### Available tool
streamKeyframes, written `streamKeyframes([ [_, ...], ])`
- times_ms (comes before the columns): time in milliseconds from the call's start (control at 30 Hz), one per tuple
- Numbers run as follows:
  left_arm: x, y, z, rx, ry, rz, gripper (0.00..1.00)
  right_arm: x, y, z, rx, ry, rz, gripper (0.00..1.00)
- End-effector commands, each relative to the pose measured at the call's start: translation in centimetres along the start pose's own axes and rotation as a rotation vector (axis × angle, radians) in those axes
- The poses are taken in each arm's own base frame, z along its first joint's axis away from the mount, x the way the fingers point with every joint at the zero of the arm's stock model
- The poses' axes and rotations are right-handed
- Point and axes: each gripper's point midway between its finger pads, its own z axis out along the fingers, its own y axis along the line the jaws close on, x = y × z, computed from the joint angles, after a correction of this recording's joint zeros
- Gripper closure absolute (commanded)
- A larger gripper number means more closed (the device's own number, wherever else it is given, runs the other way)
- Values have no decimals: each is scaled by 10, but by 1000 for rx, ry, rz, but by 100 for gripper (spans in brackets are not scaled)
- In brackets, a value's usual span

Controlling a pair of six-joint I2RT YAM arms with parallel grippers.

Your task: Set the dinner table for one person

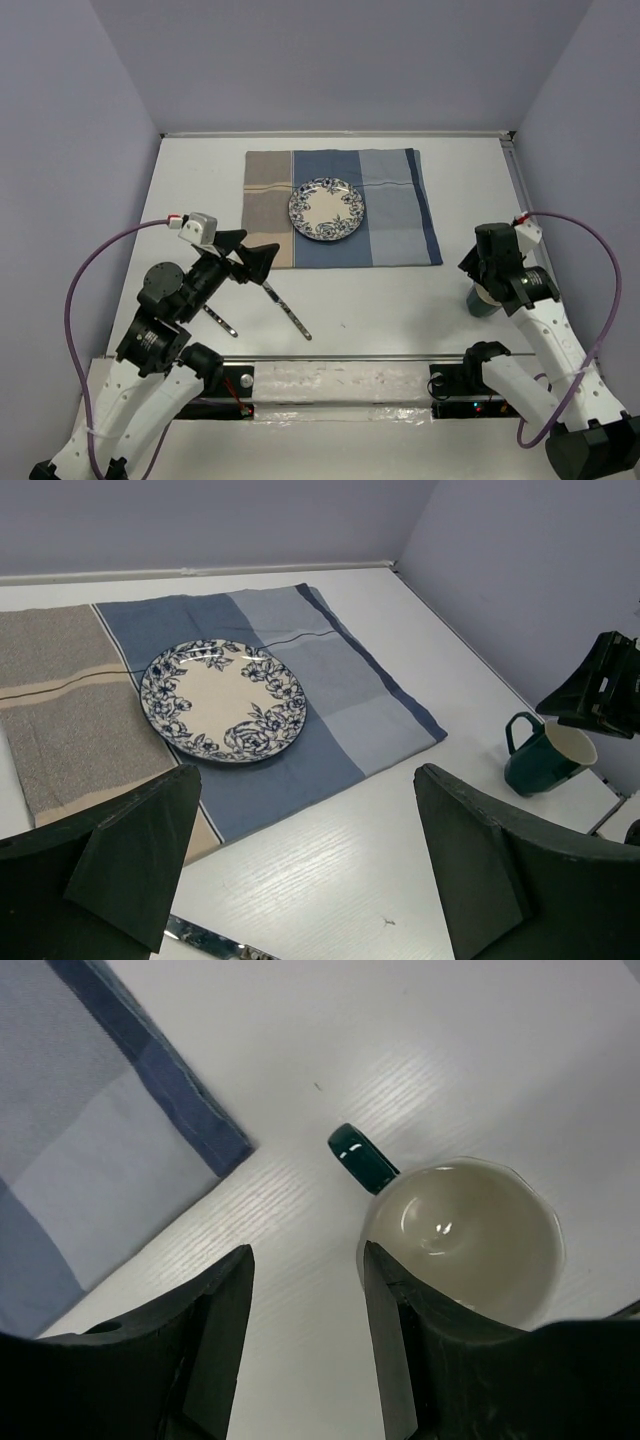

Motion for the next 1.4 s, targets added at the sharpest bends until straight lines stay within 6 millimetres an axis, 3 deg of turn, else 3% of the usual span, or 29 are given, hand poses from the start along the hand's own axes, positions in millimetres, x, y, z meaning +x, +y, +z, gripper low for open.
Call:
streamKeyframes([
  [0,-29,-12,-8,27,-86,25,1,-4,-19,-11,111,11,23,46],
  [300,-32,-13,-18,22,-106,22,1,11,-19,1,154,77,0,48],
  [867,-34,-10,-22,3,-123,27,1,30,-14,33,195,115,-24,74],
  [967,-34,-10,-22,2,-120,25,1,25,-15,34,207,88,-16,80],
  [1100,-32,-9,-20,1,-112,25,1,17,-11,34,195,65,-19,100],
  [1267,-32,-9,-19,-1,-115,23,1,-16,9,24,118,-5,-57,100],
  [1300,-31,-9,-18,0,-114,24,1,-32,22,21,68,-45,-77,100],
  [1367,-30,-8,-15,-2,-106,22,1,-45,38,20,17,-67,-93,100],
])
